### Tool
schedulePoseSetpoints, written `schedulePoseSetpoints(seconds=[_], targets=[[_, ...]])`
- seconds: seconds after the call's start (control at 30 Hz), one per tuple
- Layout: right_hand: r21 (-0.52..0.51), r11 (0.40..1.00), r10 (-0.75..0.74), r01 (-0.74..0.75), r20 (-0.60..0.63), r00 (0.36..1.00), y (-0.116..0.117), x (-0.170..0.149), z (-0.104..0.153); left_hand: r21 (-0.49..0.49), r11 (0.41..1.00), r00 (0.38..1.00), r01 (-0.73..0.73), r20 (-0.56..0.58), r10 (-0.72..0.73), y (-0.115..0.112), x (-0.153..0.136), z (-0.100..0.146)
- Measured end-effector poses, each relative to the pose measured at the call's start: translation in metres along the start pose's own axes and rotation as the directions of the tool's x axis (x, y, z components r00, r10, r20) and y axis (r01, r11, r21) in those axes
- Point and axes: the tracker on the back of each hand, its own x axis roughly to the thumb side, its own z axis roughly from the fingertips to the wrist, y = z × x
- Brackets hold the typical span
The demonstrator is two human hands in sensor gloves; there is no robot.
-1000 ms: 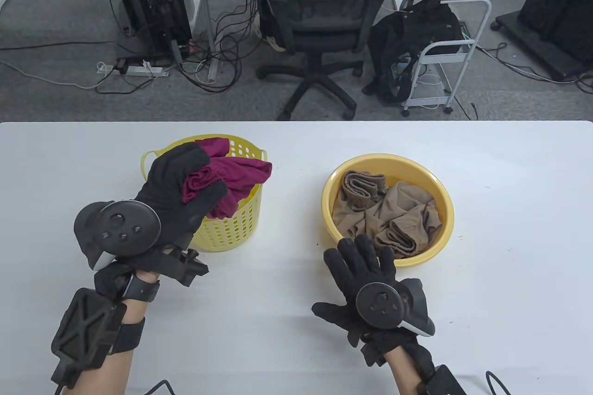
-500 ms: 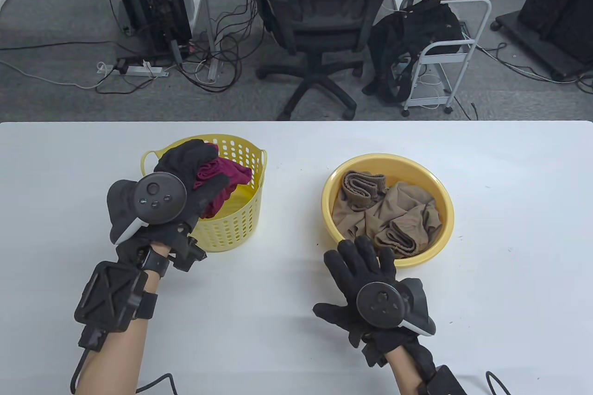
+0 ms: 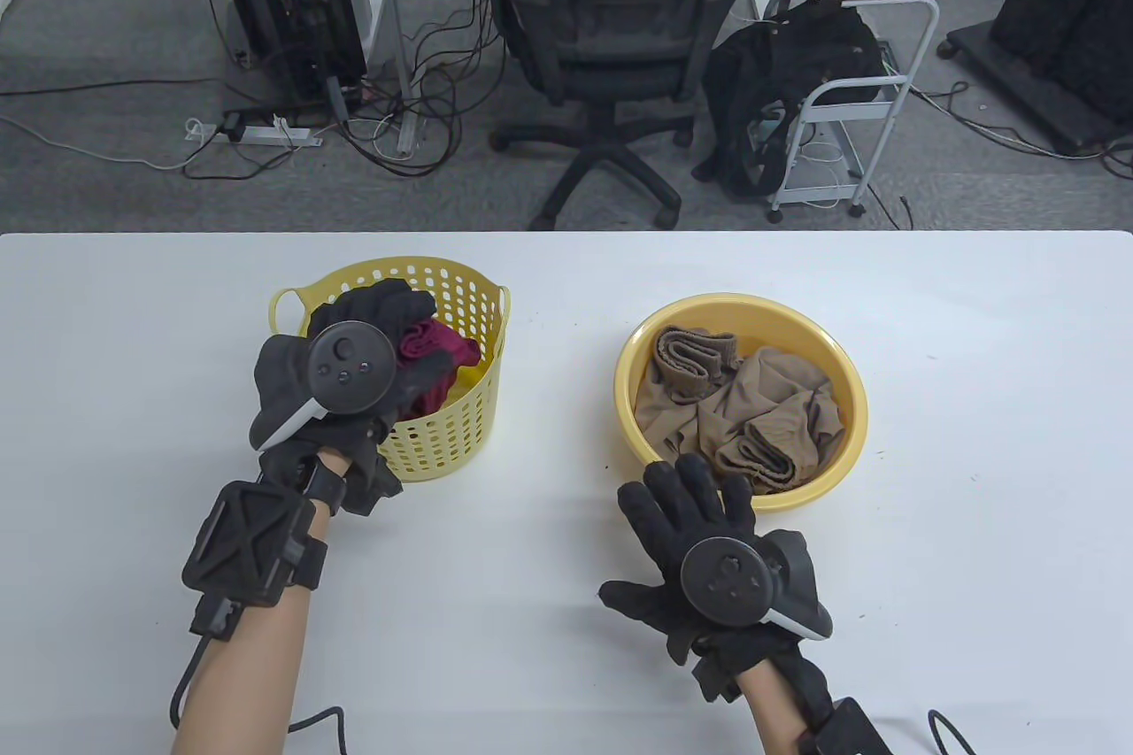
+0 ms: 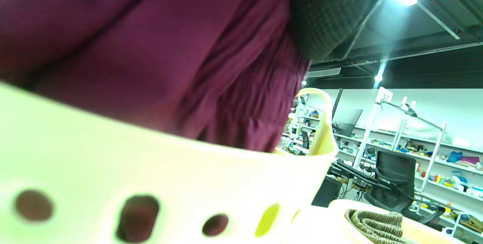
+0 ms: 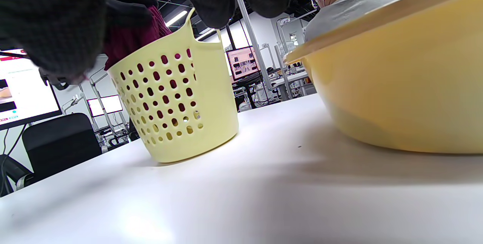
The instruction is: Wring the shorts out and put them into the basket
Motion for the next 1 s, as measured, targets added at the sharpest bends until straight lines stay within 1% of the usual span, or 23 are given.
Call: schedulePoseSetpoints(seconds=[0.07,0.13,0.23,0.33,0.47,0.57,0.67,0.9,1.0], targets=[[0.002,1.000,-0.002,0.002,0.001,1.000,0.001,0.000,0.000,0.003,1.000,1.000,-0.007,-0.004,0.007,0.000,0.000,0.002],[0.006,1.000,0.001,-0.001,0.002,1.000,0.001,0.001,0.000,-0.017,1.000,1.000,-0.003,0.005,0.003,-0.001,0.001,0.005],[0.007,1.000,0.000,0.000,0.007,1.000,0.001,0.002,0.000,-0.052,0.995,0.996,0.081,0.031,-0.080,-0.003,0.005,0.011],[0.014,1.000,0.004,-0.004,0.010,1.000,0.002,0.002,0.000,-0.084,0.989,0.992,0.119,0.047,-0.115,-0.005,0.009,0.019],[0.022,1.000,0.002,-0.002,0.012,1.000,0.002,0.003,0.000,-0.102,0.983,0.985,0.153,0.096,-0.143,-0.006,0.018,0.033],[0.022,1.000,0.005,-0.006,0.014,1.000,0.002,0.004,0.000,-0.119,0.981,0.979,0.152,0.152,-0.133,-0.007,0.026,0.046],[0.022,1.000,0.007,-0.007,0.011,1.000,0.003,0.004,0.000,-0.108,0.978,0.966,0.178,0.207,-0.153,-0.009,0.033,0.058],[0.025,1.000,0.013,-0.013,0.019,1.000,0.004,0.006,0.000,-0.031,0.971,0.931,0.235,0.295,-0.216,-0.022,0.056,0.088],[0.030,0.999,0.016,-0.016,0.023,1.000,0.004,0.007,0.001,-0.051,0.965,0.916,0.256,0.330,-0.226,-0.035,0.064,0.099]])
